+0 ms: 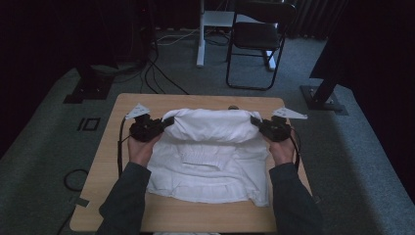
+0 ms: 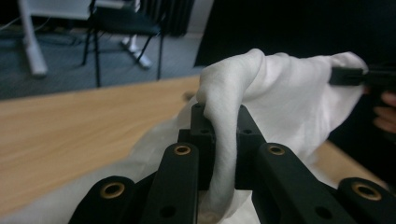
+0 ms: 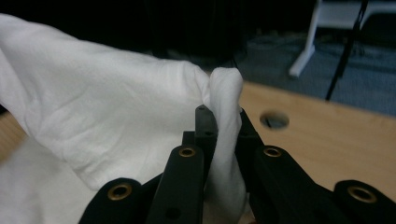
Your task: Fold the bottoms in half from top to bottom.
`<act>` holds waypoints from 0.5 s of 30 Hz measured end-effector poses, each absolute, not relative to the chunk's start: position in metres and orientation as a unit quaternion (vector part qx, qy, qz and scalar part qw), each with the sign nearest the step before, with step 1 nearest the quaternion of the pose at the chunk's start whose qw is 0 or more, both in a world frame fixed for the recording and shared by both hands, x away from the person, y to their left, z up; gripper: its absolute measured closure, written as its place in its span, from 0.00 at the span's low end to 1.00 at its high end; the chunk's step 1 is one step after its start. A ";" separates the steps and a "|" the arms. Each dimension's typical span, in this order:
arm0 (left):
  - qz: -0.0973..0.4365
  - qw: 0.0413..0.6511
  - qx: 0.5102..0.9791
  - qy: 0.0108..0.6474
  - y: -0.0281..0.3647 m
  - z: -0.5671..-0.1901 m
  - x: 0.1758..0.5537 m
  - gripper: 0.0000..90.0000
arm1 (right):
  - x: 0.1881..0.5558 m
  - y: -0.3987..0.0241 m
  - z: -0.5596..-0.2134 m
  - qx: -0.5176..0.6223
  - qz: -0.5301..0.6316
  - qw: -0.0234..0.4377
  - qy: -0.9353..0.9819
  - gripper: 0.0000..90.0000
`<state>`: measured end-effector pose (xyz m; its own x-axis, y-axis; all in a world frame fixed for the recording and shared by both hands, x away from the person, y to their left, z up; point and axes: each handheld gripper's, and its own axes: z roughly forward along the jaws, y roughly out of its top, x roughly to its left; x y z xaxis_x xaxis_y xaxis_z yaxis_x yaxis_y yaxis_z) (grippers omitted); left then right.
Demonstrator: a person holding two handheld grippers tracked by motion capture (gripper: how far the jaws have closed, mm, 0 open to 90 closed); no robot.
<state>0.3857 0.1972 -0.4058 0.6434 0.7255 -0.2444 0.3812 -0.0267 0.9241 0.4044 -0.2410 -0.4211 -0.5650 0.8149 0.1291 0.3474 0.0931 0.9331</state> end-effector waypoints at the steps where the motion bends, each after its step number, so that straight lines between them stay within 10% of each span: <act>1: 0.150 0.580 0.701 0.387 0.199 -0.402 0.379 0.93 | 0.398 -0.243 -0.415 0.403 0.540 0.224 0.704 0.95; 12: 0.086 0.539 0.724 0.421 0.225 -0.471 0.322 0.81 | 0.326 -0.233 -0.466 0.366 0.496 0.186 0.765 0.93; 15: 0.088 0.549 0.711 0.430 0.237 -0.476 0.314 0.74 | 0.320 -0.237 -0.488 0.380 0.484 0.152 0.774 0.75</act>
